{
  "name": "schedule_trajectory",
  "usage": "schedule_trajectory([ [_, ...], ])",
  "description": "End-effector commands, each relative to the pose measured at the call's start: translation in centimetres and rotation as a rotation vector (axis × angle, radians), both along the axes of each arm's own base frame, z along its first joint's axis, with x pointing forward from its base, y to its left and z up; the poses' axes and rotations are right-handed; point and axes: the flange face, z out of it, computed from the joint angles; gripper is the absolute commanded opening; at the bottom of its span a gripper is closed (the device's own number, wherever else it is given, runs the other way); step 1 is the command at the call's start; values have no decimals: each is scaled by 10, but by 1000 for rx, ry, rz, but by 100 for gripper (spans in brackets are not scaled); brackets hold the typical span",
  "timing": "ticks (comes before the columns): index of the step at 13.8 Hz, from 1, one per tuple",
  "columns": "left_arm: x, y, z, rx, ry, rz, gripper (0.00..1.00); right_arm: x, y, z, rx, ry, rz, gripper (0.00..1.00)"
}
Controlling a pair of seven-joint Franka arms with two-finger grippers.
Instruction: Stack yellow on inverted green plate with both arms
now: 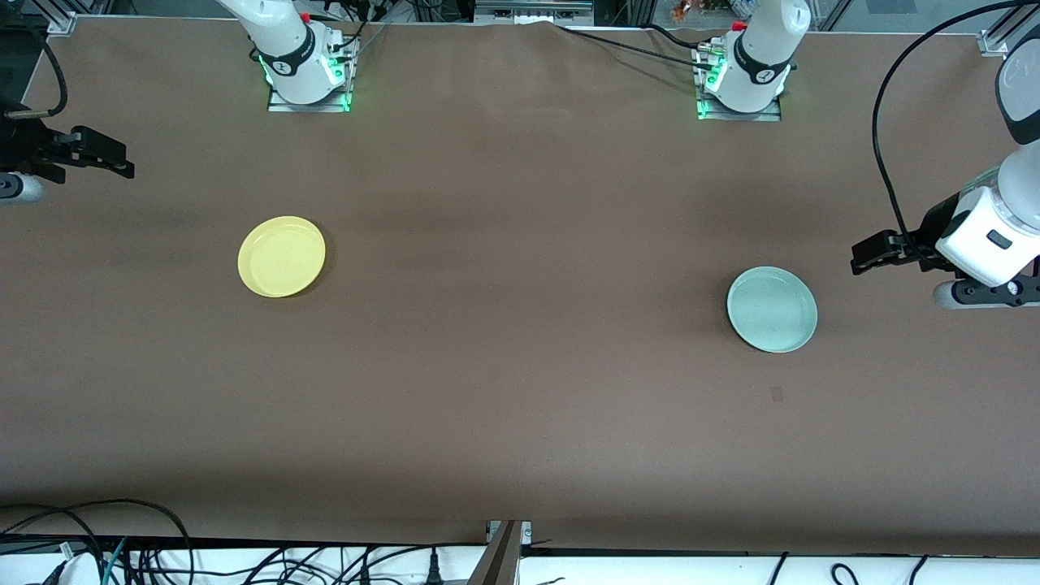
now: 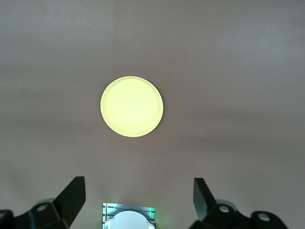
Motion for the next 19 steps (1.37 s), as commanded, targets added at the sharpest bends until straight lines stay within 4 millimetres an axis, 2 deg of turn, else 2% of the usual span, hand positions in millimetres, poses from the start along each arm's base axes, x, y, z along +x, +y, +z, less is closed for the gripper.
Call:
schedule_trajectory([
  [1, 2, 2, 4, -19, -2, -9, 100, 2, 0, 4, 15, 3, -8, 100],
  [19, 3, 2, 2, -17, 1, -8, 100, 2, 0, 4, 15, 3, -8, 100],
])
